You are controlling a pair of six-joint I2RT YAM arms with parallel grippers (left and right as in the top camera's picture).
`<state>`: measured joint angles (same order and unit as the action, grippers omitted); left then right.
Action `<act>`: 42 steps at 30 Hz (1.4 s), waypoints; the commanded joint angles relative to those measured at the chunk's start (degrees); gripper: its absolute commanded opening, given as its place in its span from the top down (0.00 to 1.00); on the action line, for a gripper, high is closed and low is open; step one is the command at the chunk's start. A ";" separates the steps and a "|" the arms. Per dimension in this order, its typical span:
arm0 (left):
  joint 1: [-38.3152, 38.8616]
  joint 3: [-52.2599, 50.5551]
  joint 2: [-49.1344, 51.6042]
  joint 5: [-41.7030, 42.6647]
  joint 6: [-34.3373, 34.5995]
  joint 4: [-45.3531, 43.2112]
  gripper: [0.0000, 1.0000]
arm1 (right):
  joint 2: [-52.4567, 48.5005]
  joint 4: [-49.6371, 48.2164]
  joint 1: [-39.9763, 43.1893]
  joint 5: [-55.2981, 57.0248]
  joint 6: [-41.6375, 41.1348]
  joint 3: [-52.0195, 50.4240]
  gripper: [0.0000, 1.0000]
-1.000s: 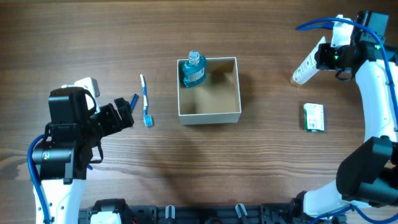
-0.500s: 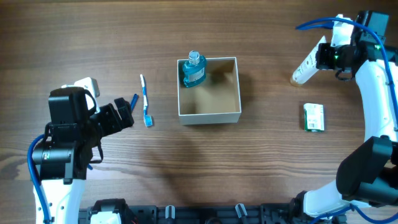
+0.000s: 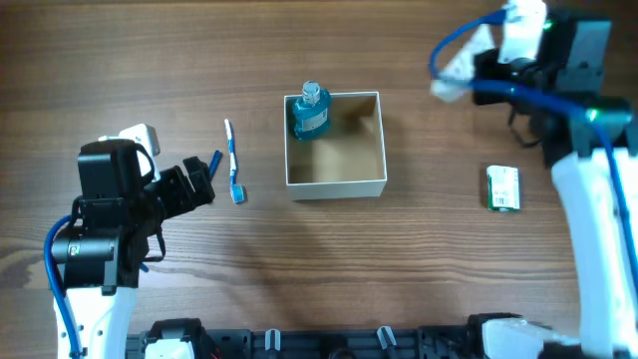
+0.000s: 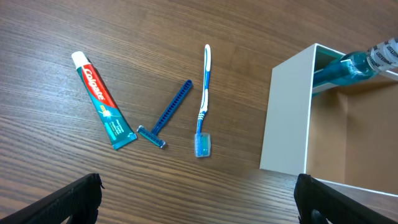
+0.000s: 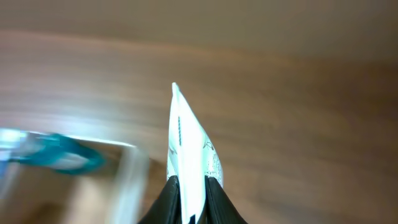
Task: Pack container
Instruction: 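Grasp the Pantene tube and carry it over the box, then lower the Pantene tube upright into the box beside the bottle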
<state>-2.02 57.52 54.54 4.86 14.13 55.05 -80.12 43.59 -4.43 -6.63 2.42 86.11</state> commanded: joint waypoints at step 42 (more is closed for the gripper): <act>-0.39 1.11 0.00 1.75 0.50 -0.11 0.00 | -22.36 -9.33 -24.37 19.61 -20.50 1.90 0.96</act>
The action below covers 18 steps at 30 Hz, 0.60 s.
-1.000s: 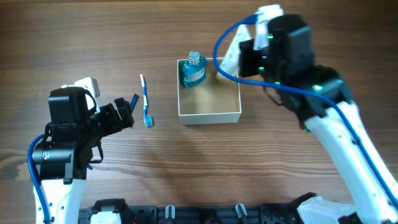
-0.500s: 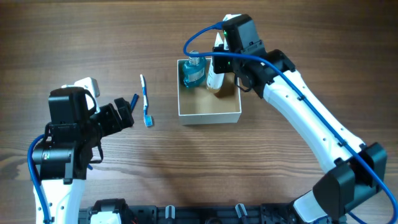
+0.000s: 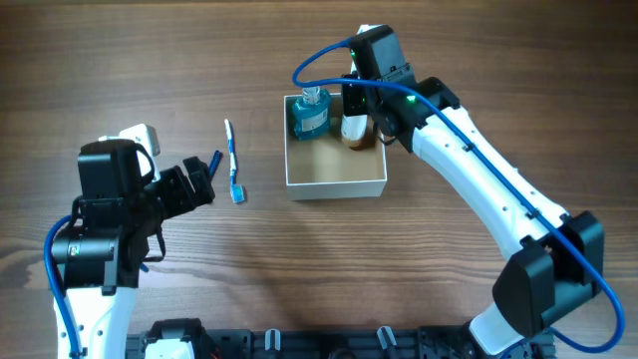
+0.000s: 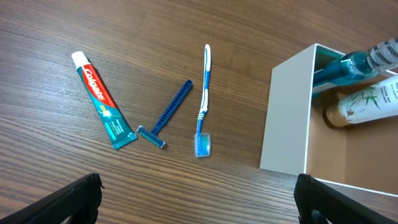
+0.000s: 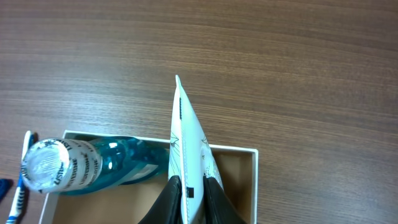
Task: Pack container
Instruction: 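Lower the Pantene tube upright into the box beside the bottle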
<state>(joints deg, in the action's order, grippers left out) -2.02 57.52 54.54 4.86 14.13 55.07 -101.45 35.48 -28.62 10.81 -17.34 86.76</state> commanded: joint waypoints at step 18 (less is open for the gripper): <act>-0.39 1.11 0.00 1.75 0.50 -0.13 0.00 | -2.23 -6.19 0.22 4.87 -0.70 1.20 0.95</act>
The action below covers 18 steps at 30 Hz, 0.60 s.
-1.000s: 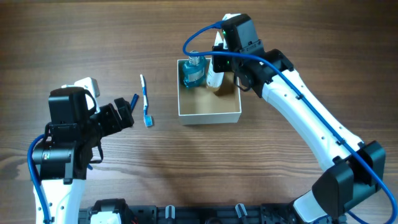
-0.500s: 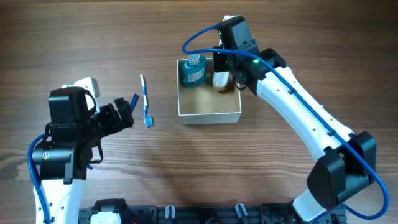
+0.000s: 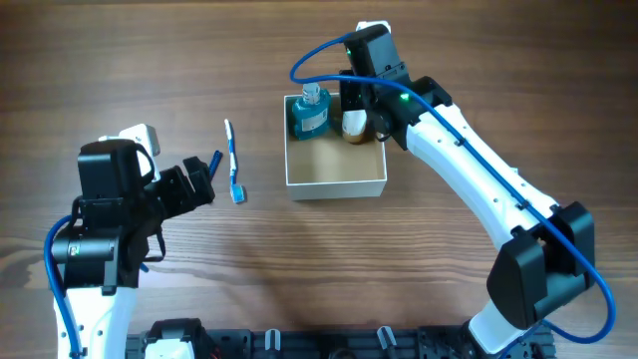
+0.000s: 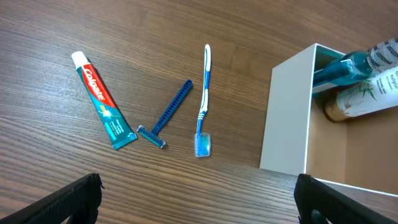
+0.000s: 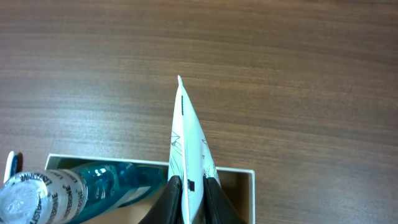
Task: Pack container
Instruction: 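Lower the Pantene tube upright into the box beside the bottle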
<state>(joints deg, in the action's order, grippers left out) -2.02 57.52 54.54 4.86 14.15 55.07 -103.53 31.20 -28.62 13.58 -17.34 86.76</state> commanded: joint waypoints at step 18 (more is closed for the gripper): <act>-0.39 1.11 0.00 1.75 0.48 -0.11 0.00 | -0.20 0.70 0.61 1.16 -0.81 0.87 0.96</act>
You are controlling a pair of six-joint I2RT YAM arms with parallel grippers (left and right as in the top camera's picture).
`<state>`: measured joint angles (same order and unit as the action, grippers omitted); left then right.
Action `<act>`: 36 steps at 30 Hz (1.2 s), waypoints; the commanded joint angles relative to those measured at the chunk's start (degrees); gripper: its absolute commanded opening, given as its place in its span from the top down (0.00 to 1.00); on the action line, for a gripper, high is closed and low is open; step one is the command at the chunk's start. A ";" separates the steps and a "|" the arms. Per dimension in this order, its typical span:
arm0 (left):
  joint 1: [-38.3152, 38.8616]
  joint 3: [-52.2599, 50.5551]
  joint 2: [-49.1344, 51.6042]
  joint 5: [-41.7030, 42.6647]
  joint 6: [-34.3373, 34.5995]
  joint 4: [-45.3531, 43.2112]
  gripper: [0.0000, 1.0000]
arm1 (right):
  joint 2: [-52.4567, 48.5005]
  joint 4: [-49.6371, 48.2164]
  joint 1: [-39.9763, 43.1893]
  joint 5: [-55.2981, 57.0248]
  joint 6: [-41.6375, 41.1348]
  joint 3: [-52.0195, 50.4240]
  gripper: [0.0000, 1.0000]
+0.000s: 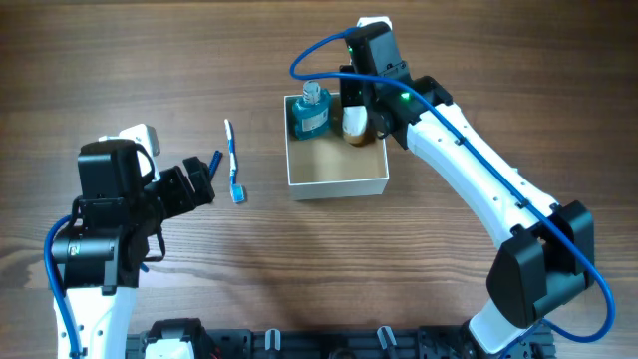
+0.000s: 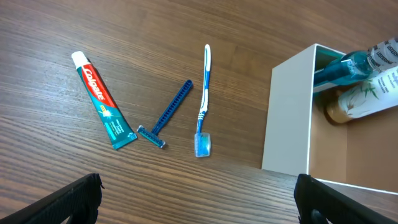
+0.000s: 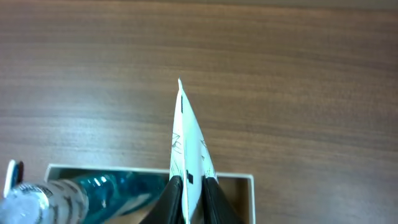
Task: Pack container
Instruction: 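Lower the Pantene tube upright into the box beside the bottle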
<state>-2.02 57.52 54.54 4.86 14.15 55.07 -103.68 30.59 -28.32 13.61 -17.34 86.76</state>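
A white open box (image 1: 337,181) stands mid-table with a blue mouthwash bottle (image 1: 310,112) leaning in its far left corner. Beside the bottle, a white tube with a brown cap (image 1: 354,122) stands cap-down in the box. My right gripper (image 1: 361,92) is shut on the tube's flat crimped end (image 3: 188,137); both fingers (image 3: 172,196) pinch it. A toothbrush (image 2: 203,102), a blue razor (image 2: 166,114) and a red-and-white toothpaste tube (image 2: 102,99) lie on the table left of the box. My left gripper (image 2: 199,211) hovers open above them, holding nothing.
The table is dark wood. My right arm (image 1: 469,189) stretches diagonally from the front right to the box's far side. My left arm's body (image 1: 105,229) covers the front left, and in the overhead view it hides the toothpaste.
My right gripper, still shut on the tube, has shifted slightly; the bottle sits further left in its view. The box has moved a trifle to the right. The left arm is unchanged.
At first my right gripper held the white tube in the air at the far right, and the box held only the bottle. Then the tube stood cap-down in the box beside the bottle, still gripped, and it stays so now. The left gripper stayed open throughout.
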 commanded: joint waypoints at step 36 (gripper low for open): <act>-0.39 1.11 0.00 1.75 0.48 -0.11 0.00 | -0.04 9.73 0.31 -9.60 -1.88 0.87 0.96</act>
<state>-2.02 57.52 54.54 4.86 14.15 55.07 -102.52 41.56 -27.88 7.35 -18.20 88.55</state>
